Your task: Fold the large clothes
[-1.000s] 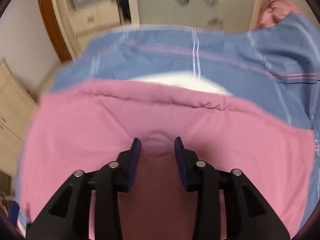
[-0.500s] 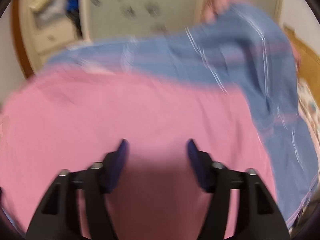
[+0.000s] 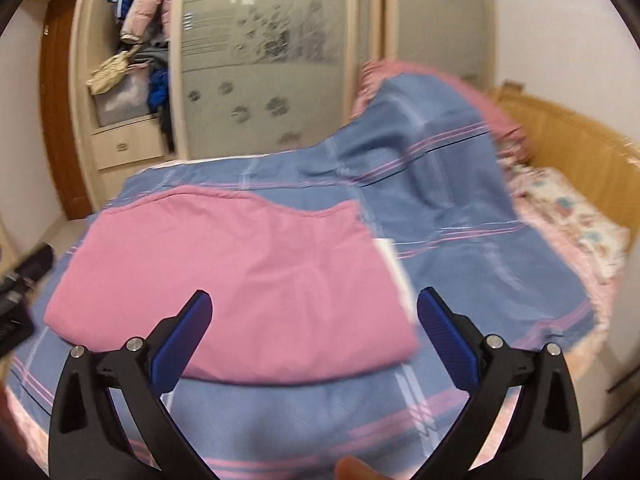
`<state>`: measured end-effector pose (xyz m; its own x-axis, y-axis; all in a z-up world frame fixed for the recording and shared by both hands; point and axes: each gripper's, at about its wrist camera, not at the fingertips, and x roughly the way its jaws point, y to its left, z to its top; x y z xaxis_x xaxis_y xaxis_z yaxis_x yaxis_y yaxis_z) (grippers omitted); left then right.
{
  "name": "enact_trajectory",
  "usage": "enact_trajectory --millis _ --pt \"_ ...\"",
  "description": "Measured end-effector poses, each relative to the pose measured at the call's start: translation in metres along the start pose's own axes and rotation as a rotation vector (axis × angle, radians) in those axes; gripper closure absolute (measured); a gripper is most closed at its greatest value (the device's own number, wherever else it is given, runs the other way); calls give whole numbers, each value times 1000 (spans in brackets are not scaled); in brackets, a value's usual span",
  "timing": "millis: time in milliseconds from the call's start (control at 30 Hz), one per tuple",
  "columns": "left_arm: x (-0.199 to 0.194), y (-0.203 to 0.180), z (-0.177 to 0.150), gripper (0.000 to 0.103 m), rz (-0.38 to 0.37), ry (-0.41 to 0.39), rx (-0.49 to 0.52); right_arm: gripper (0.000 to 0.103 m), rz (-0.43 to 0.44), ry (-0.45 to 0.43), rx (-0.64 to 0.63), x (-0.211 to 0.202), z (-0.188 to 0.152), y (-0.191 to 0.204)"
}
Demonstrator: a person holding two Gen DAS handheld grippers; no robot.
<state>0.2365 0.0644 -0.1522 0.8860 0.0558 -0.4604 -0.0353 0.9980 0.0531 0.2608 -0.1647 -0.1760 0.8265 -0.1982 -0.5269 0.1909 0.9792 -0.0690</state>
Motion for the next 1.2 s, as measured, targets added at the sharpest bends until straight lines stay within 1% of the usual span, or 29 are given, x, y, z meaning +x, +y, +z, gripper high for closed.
enact_trajectory --millis 67,100,200,300,433,567,633,833,1000,1200 --pt "-31 -4 3 2 -40 -21 -12 1 -11 2 0 -22 2 -1" --pt "-42 -5 4 2 -46 -29 -10 1 -7 5 5 -31 2 -2" --pt "-79 -7 5 2 -5 -70 0 1 27 -1 12 -60 3 -7" --pt "-109 -7 5 2 44 -105 -21 1 18 -40 -9 -89 2 -8" --pt "-143 1 3 2 -1 -131 -61 1 28 -80 -18 -123 -4 -8" --pt "-172 1 -2 2 -19 -170 -50 1 36 -98 -23 -145 -13 -9" --pt "-182 -2 -3 2 -24 -185 -45 1 33 -98 -27 -149 -16 -8" --pt "-194 -20 -9 2 -39 -190 23 1 34 -94 -32 -158 -22 -4" --pt "-197 -24 -11 2 -37 -197 33 1 41 -84 -35 -158 -26 1" --pt "-192 -23 -11 2 -24 -185 31 1 57 -71 -38 -152 -26 2"
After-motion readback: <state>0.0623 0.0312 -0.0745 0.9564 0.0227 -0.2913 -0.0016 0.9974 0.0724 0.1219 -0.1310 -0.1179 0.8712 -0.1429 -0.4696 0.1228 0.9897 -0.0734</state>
